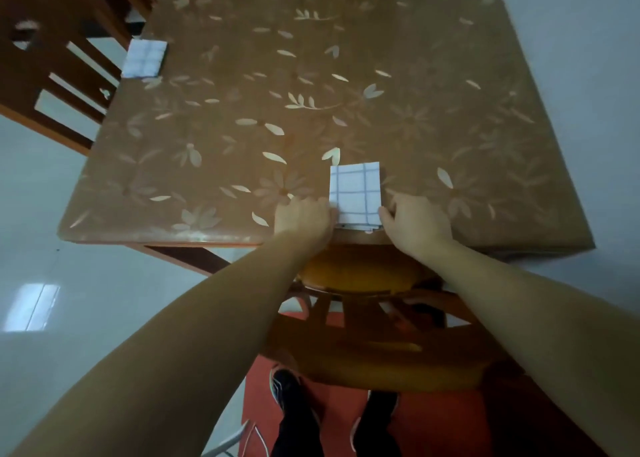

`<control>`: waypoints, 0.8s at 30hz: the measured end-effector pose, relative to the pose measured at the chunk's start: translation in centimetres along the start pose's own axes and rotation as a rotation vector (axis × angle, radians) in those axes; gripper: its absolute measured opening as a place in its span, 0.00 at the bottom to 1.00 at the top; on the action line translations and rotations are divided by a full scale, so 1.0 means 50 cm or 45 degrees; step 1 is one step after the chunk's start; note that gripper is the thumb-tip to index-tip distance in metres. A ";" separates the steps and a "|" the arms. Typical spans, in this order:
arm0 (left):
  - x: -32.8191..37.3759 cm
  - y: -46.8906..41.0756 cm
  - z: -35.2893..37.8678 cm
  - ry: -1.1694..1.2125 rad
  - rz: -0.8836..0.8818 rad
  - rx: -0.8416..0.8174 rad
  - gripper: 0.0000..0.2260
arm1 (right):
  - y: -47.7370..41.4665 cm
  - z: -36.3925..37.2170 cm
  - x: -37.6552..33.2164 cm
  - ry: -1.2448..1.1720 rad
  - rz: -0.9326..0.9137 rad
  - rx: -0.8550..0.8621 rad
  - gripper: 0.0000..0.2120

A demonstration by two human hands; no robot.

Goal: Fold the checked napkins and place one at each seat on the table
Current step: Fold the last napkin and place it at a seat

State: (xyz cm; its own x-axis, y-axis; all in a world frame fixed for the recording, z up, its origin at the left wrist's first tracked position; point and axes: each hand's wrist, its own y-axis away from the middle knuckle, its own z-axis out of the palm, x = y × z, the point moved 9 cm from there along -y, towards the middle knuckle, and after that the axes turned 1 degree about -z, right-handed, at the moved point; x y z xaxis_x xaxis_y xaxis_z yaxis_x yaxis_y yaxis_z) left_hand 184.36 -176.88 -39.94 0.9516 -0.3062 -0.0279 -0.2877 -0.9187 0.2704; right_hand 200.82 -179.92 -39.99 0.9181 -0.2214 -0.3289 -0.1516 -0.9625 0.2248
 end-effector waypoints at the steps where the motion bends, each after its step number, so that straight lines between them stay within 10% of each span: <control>1: 0.001 -0.006 0.004 -0.006 -0.001 -0.005 0.13 | -0.005 0.002 -0.002 0.011 -0.005 -0.002 0.19; 24: -0.009 0.024 0.036 0.095 0.015 -0.002 0.15 | 0.022 0.033 -0.025 0.077 -0.046 -0.117 0.13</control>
State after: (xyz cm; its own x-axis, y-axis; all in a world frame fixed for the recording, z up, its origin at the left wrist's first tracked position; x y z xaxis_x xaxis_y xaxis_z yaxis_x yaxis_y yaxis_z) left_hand 183.38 -178.27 -41.32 0.9535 -0.2977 0.0472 -0.2991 -0.9146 0.2721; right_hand 198.91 -180.96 -40.86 0.9433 -0.1740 -0.2827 -0.0862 -0.9508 0.2976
